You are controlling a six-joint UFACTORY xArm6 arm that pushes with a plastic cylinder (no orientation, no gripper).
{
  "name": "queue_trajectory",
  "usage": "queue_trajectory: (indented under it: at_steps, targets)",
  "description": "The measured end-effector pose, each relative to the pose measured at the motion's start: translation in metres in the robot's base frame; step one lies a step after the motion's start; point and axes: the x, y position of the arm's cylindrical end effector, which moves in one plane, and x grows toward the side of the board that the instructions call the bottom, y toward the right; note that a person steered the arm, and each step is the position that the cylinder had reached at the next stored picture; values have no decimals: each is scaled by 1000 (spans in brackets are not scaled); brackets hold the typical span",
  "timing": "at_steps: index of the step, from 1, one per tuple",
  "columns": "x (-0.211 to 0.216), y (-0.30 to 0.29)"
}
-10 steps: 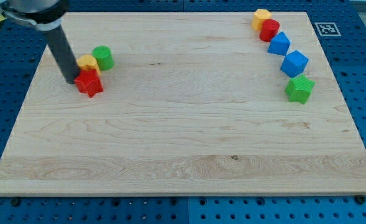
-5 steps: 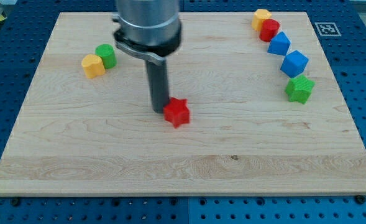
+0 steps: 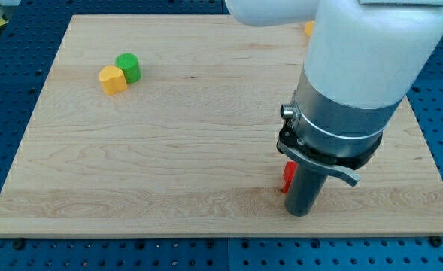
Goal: Push the red star to the bottom of the green star
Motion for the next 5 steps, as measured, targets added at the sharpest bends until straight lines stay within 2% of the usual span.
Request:
queue_trajectory:
  at_steps: [2,5]
  targets:
    - [-18,-28]
    - [-24,-20]
